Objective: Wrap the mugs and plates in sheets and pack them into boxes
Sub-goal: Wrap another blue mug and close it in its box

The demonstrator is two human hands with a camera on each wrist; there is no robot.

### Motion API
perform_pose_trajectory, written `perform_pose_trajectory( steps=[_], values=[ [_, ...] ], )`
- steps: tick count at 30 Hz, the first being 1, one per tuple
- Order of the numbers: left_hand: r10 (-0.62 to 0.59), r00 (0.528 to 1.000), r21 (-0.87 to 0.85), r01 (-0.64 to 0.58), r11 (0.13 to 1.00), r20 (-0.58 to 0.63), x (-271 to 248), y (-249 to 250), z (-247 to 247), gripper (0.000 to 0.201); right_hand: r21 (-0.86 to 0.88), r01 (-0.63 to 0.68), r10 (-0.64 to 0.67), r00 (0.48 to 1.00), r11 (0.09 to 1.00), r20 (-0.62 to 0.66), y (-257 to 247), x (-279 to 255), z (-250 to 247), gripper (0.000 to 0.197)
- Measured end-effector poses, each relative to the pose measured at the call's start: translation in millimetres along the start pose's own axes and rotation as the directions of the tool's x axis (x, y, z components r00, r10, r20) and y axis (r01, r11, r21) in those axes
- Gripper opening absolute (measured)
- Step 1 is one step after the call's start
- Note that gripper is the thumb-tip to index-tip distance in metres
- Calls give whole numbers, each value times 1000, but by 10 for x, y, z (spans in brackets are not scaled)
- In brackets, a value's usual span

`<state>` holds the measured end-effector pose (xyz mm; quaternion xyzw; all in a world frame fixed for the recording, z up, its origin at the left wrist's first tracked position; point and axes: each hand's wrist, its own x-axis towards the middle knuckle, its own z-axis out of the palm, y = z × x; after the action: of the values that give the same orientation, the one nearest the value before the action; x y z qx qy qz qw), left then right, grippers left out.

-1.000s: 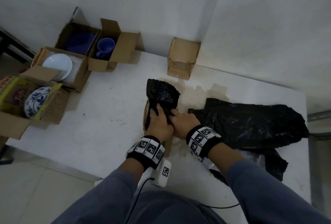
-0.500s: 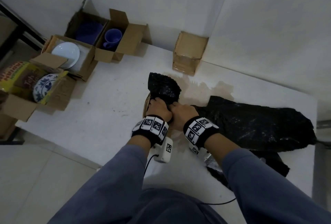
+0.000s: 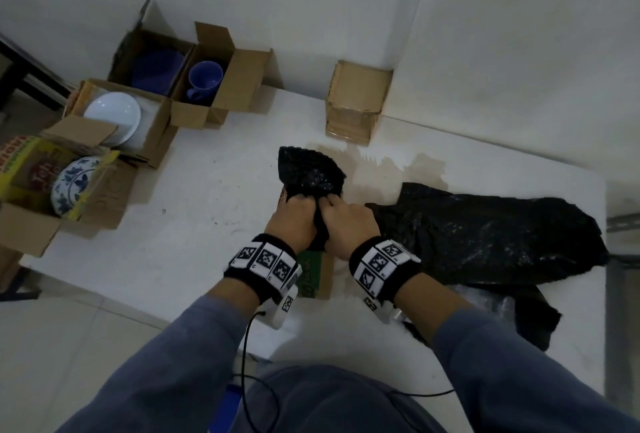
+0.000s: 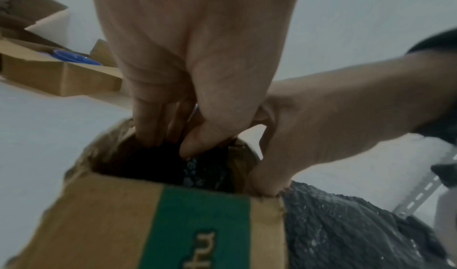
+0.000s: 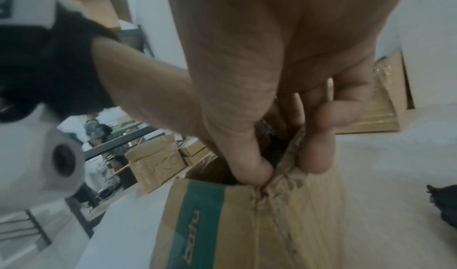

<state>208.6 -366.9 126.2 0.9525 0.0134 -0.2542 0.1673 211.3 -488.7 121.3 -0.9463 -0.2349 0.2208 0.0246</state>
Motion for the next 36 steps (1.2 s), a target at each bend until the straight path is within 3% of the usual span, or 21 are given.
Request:
perform_pose_trajectory(
  steps=[2, 7, 12, 14, 17, 22, 24, 28, 31, 36],
  values=[
    [-14, 999, 0, 14, 1000, 39, 40, -41, 47, 38, 32, -33, 31, 998, 999, 61, -21, 60, -36, 59],
    [-40, 996, 37, 37, 999, 81, 175, -99, -22, 38, 53, -105, 93, 975, 993, 200, -51, 234, -103, 66],
    [4, 990, 199, -32, 979, 138, 200, -75, -86, 29, 5, -125, 116, 934, 992, 338, -116, 360, -231, 5],
    [44, 994, 285, -72, 956, 103, 166, -76, -58, 26, -41, -129, 135, 929, 991, 345, -135, 378, -239, 14],
    [99, 993, 365, -118, 924, 71, 156, -131, -31, 23, -59, -109, 123, 933, 992, 338, -159, 342, -245, 5],
    [136, 980, 418, -185, 889, 145, 305, -155, -181, 22, -76, -130, 143, 968, 989, 208, -214, 241, -219, 33],
    [147, 973, 423, -211, 881, 178, 342, -141, -234, 21, -59, -180, 189, 945, 982, 268, -230, 286, -217, 30],
    [165, 965, 368, -232, 901, 205, 248, -160, -225, 20, -24, -230, 222, 897, 973, 381, -237, 421, -155, 7],
    [157, 968, 393, -223, 892, 195, 187, -171, -195, 18, -4, -247, 231, 901, 969, 366, -240, 452, -100, 11],
    [117, 949, 357, -223, 907, 294, 371, -119, -303, 21, -51, -249, 254, 937, 967, 241, -258, 307, -59, 27]
  ],
)
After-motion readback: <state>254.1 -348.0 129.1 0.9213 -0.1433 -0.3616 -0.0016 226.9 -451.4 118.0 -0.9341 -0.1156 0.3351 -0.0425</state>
